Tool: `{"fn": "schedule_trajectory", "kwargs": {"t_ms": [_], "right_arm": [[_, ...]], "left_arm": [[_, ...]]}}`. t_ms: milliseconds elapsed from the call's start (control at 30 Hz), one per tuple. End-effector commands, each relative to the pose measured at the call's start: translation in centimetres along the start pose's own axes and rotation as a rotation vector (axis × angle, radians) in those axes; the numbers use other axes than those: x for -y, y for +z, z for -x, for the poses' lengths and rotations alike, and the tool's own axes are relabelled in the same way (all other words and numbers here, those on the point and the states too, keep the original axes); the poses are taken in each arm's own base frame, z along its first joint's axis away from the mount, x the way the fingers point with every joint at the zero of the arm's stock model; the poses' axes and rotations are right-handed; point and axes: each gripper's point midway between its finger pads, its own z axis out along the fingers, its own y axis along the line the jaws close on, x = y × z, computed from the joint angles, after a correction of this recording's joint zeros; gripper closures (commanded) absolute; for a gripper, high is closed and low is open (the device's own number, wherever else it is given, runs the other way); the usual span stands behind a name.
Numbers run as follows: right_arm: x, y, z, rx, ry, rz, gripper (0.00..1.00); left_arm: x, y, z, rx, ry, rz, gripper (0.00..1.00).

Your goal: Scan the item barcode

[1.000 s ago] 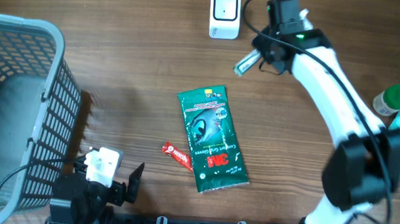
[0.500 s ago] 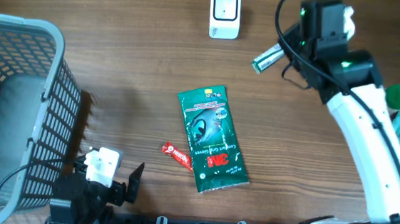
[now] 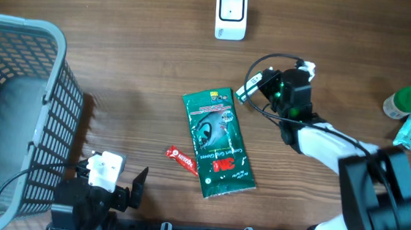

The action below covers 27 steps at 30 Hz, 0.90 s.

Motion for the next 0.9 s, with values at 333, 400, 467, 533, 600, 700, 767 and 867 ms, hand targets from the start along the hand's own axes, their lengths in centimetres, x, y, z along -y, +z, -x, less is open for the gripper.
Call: {"fn": "schedule_trajectory", "kwargs": {"t_ms": [333, 400, 467, 533, 600, 700, 767, 867], "right_arm": [[-1.5, 0.7, -1.9, -0.11, -0.314, 0.164, 0.19], [-2.6, -1.2, -0.6, -0.097, -0.379, 0.156, 0.2], [-3.0, -2.8, 0.4, -0.076, -0.389, 0.124, 0.37], [-3.9, -4.8, 1.0, -0.079, -0.38, 0.12, 0.49], [-4.9, -6.5, 0.5, -0.113, -0.376, 0.143, 0.7], [-5.5, -6.3, -1.1, -0.144, -0.439, 0.167, 0.96], [-5.9, -5.4, -2.5, -0.154, -0.51, 0.194, 0.95], [-6.6, -3.3, -3.6, -0.147, -0.571, 0.234, 0.96]], "left_arm": [[0.1, 0.0, 0.1, 0.008, -0.006, -0.005, 0.0], [0.1, 0.0, 0.1, 0.008, -0.006, -0.005, 0.0], [0.1, 0.0, 0.1, 0.008, -0.006, -0.005, 0.0], [0.1, 0.0, 0.1, 0.008, -0.006, -0.005, 0.01], [0.1, 0.0, 0.1, 0.008, -0.006, -0.005, 0.0], [0.1, 0.0, 0.1, 0.008, -0.006, -0.005, 0.0], [0.1, 0.0, 0.1, 0.008, -0.006, -0.005, 0.0], [0.1, 0.0, 0.1, 0.008, -0.006, -0.005, 0.0]]}}
